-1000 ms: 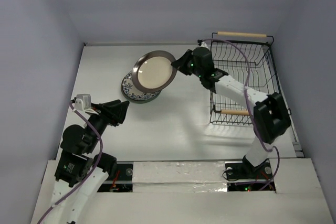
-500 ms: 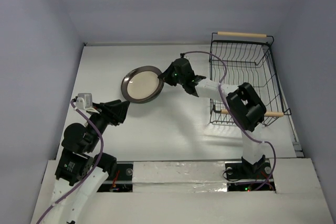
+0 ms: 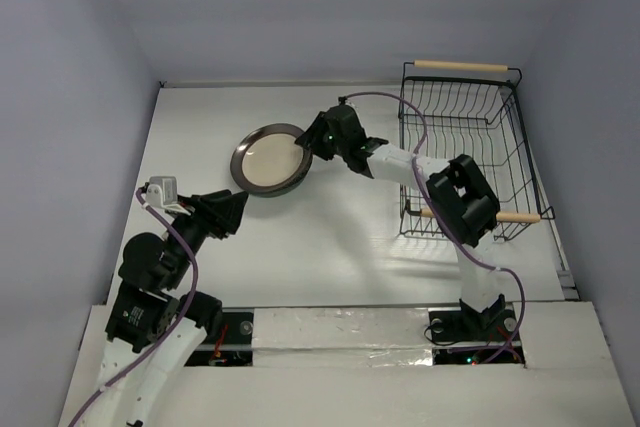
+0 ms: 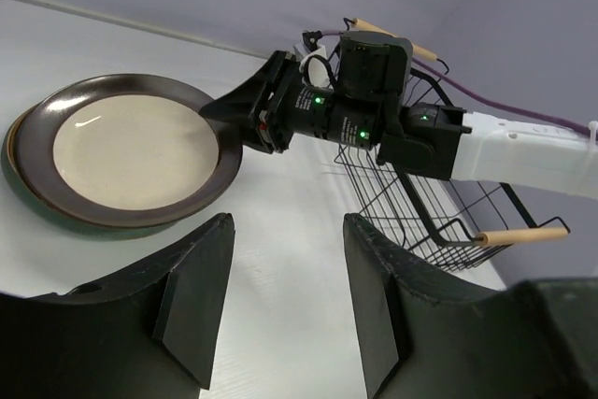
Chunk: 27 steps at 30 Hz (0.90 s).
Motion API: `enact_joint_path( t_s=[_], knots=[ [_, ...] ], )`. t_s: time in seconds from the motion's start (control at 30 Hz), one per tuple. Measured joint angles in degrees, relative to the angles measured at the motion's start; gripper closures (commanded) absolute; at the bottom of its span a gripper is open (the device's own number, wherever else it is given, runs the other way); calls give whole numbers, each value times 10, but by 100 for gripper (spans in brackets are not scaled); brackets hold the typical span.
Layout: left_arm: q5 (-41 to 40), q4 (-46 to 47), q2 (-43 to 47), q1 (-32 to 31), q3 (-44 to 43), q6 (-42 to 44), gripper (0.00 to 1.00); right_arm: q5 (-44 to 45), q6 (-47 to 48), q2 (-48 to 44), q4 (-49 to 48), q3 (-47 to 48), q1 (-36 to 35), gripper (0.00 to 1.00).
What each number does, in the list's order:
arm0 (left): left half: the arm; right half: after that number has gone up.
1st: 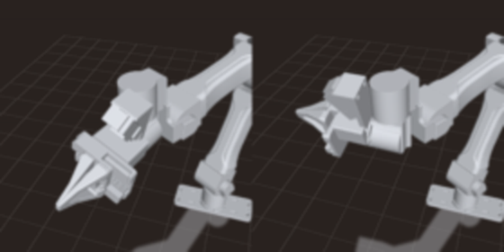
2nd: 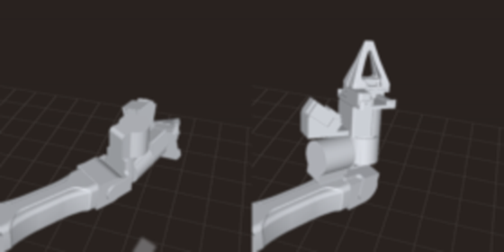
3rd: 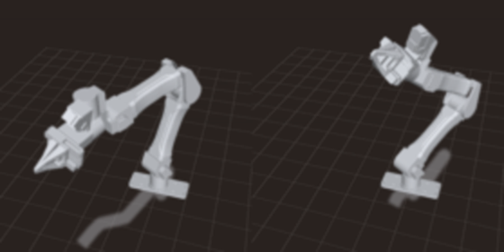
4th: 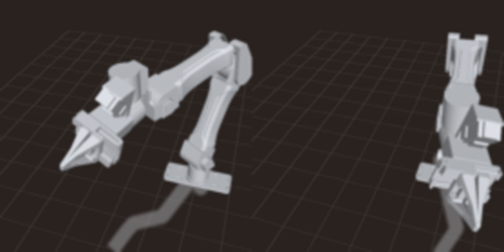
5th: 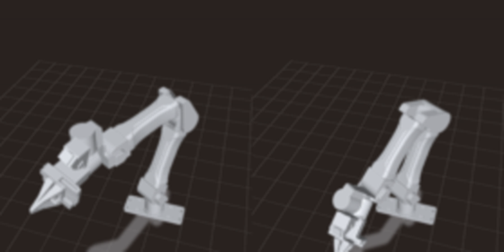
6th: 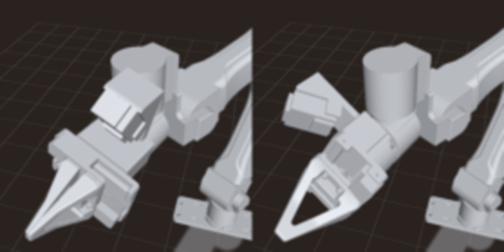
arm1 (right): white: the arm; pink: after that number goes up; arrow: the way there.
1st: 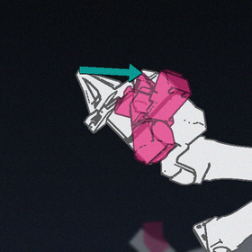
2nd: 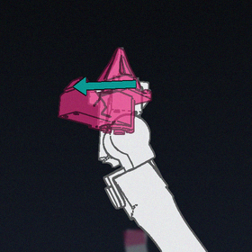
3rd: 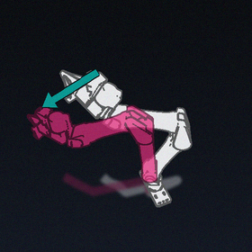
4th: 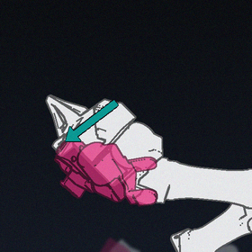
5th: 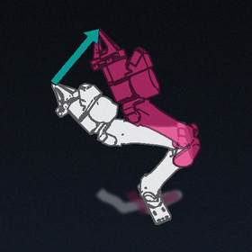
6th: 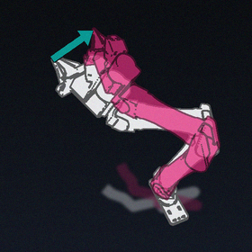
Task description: Unload the plates from the dish rack
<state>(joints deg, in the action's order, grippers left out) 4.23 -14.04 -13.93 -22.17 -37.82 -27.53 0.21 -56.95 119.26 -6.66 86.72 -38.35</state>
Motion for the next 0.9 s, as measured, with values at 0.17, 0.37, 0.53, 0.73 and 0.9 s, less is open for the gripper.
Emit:
enact_joint_path(
  t_s=[0.17, 0.37, 0.53, 0.73, 0.9],
  knots=[
    [-1, -1, -4, 0, 0, 0, 51, 9, 45, 0, 53, 23, 0, 22],
    [-9, -4, -10, 0, 0, -1, 43, 59, 99, -36, 114, 31, 0, 8],
    [-17, -6, -25, 0, 0, -2, 26, 89, 142, -126, 128, 9, 0, 13],
    [-60, -26, -27, 0, 0, -2, 10, 127, 206, -335, 113, -91, 0, 100],
    [-72, -32, -28, 0, -1, 1, 7, 175, 261, -600, 93, -226, 0, 100]
  ],
)
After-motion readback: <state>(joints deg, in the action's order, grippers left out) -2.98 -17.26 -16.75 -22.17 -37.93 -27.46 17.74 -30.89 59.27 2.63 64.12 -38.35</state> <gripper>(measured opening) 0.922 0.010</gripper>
